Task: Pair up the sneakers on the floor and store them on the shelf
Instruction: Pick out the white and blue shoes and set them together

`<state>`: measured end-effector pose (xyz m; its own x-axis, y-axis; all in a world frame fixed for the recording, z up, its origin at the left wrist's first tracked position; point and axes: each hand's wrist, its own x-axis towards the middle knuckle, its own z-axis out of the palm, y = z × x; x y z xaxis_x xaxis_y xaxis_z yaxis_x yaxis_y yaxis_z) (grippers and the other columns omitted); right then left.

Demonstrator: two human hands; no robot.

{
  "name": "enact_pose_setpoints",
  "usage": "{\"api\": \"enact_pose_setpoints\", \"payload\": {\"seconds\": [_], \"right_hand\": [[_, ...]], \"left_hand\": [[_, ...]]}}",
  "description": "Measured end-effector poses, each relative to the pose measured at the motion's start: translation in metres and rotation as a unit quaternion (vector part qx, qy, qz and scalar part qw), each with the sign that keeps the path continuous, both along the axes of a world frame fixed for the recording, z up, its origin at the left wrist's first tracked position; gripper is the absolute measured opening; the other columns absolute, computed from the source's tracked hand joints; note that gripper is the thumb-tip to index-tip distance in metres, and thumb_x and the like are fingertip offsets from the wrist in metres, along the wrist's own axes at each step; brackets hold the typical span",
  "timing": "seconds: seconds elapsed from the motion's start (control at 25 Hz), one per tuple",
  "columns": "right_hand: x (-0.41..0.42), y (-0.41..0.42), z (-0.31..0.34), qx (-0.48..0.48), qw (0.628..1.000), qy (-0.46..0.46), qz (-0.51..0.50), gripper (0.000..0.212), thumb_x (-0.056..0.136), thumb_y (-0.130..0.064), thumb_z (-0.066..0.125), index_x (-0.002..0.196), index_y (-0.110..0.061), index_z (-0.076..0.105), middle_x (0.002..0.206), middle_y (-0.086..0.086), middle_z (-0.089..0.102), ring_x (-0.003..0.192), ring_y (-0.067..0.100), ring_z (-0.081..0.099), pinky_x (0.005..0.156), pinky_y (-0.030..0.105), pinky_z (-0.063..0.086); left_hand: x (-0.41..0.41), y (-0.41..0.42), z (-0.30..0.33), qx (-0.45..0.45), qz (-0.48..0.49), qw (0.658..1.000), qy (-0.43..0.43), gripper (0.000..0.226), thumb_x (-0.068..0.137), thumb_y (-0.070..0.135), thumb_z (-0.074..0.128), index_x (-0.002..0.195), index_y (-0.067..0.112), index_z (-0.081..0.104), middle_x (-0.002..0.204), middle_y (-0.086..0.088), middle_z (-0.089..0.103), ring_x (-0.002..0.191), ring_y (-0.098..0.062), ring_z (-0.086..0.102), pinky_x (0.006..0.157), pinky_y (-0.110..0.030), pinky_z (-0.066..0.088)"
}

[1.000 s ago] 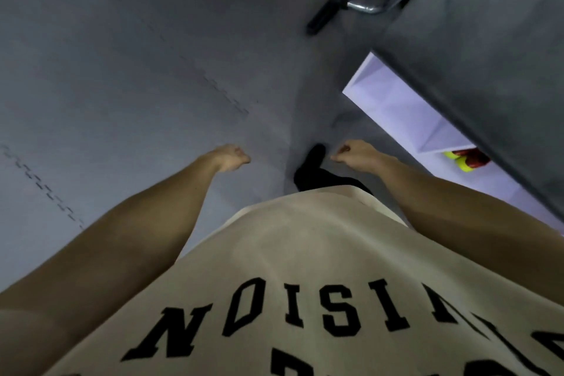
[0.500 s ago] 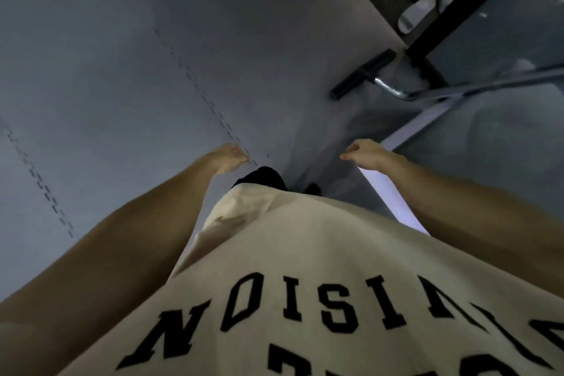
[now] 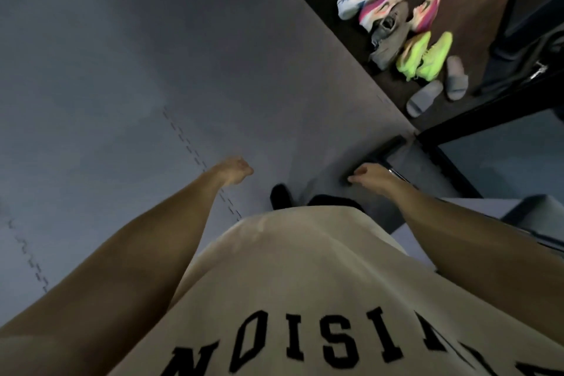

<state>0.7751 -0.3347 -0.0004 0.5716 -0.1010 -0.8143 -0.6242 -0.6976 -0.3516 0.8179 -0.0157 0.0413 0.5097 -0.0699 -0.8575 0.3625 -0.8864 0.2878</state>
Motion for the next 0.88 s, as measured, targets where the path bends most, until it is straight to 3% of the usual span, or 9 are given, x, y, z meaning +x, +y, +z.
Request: {"api": "enact_pose_setpoints", "payload": {"seconds": [0.12,0.24,0.32,0.44,0.56,0.64,0.72,0.8,0.88], "right_hand": [[0.082,-0.003,0.001,0.009,0.999,0.001,-0.032,0.042,0.087,-0.032,0.068,0.117,-0.004,0.062,0.123,0.013,0.063,0.114,0.031,0.058,0.097,0.039,0.046],[0.162,-0.012,-0.001,0.007,0.999,0.011,-0.035,0.040,0.088,-0.035,0.066,0.115,-0.005,0.062,0.117,0.011,0.062,0.111,0.031,0.057,0.090,0.036,0.045],[0.222,-0.019,-0.006,0.008,1.000,0.010,-0.026,0.030,0.089,-0.035,0.065,0.104,-0.009,0.061,0.108,0.011,0.062,0.099,0.028,0.056,0.083,0.034,0.044],[0.315,-0.037,-0.005,0.003,1.000,-0.001,-0.025,0.024,0.090,-0.027,0.065,0.104,-0.008,0.061,0.110,0.015,0.062,0.095,0.026,0.054,0.081,0.034,0.043],[0.398,-0.054,0.009,-0.012,1.000,0.001,-0.014,0.040,0.090,-0.028,0.065,0.122,-0.005,0.059,0.125,0.015,0.059,0.113,0.032,0.056,0.093,0.037,0.044],[0.453,-0.066,0.018,-0.007,1.000,-0.005,-0.021,0.044,0.090,-0.032,0.065,0.125,-0.006,0.058,0.125,0.013,0.058,0.114,0.031,0.056,0.089,0.034,0.044],[0.505,-0.071,0.023,0.006,0.999,-0.004,-0.034,0.041,0.090,-0.033,0.065,0.120,-0.007,0.060,0.117,0.013,0.060,0.101,0.029,0.059,0.081,0.030,0.042],[0.556,-0.077,0.023,0.006,0.999,-0.012,-0.050,0.035,0.090,-0.033,0.064,0.114,-0.008,0.062,0.111,0.014,0.060,0.093,0.026,0.059,0.079,0.030,0.042],[0.597,-0.078,0.021,-0.002,0.998,-0.018,-0.060,0.039,0.090,-0.034,0.063,0.118,-0.007,0.062,0.118,0.013,0.060,0.106,0.029,0.058,0.084,0.031,0.043]], "left_hand": [[0.099,0.006,-0.004,-0.017,-0.008,1.000,-0.017,0.019,0.099,0.023,0.051,0.102,0.007,0.060,0.103,-0.012,0.052,0.097,-0.022,0.054,0.077,-0.028,0.041],[0.185,0.002,-0.007,-0.005,-0.012,0.999,-0.044,0.034,0.098,0.026,0.052,0.121,0.003,0.060,0.130,-0.015,0.055,0.124,-0.030,0.051,0.098,-0.033,0.040],[0.246,-0.007,-0.015,-0.010,-0.020,0.999,-0.040,0.033,0.099,0.023,0.051,0.118,-0.001,0.062,0.133,-0.020,0.056,0.123,-0.033,0.052,0.092,-0.030,0.041],[0.338,-0.029,-0.019,-0.005,-0.025,0.999,-0.038,0.029,0.098,0.021,0.052,0.093,-0.003,0.067,0.102,-0.025,0.065,0.102,-0.037,0.062,0.076,-0.030,0.042],[0.413,-0.049,-0.013,0.013,-0.012,0.999,-0.044,0.034,0.098,0.026,0.053,0.065,0.019,0.044,0.072,-0.005,0.046,0.065,-0.020,0.048,0.063,-0.029,0.033],[0.461,-0.059,-0.014,0.009,0.006,0.999,-0.038,0.028,0.096,0.027,0.056,0.072,0.019,0.046,0.075,-0.003,0.047,0.066,-0.016,0.046,0.064,-0.029,0.036],[0.515,-0.064,-0.017,0.012,0.013,0.999,-0.050,0.015,0.092,0.030,0.061,0.091,0.017,0.055,0.095,-0.008,0.061,0.086,-0.022,0.055,0.081,-0.032,0.046],[0.577,-0.065,-0.027,0.014,-0.003,0.998,-0.057,0.024,0.090,0.034,0.062,0.103,0.015,0.058,0.111,-0.010,0.063,0.100,-0.025,0.059,0.092,-0.037,0.047],[0.634,-0.069,-0.027,0.008,-0.030,0.998,-0.050,0.031,0.091,0.034,0.060,0.112,0.011,0.058,0.114,-0.009,0.061,0.106,-0.028,0.058,0.091,-0.036,0.045]]}}
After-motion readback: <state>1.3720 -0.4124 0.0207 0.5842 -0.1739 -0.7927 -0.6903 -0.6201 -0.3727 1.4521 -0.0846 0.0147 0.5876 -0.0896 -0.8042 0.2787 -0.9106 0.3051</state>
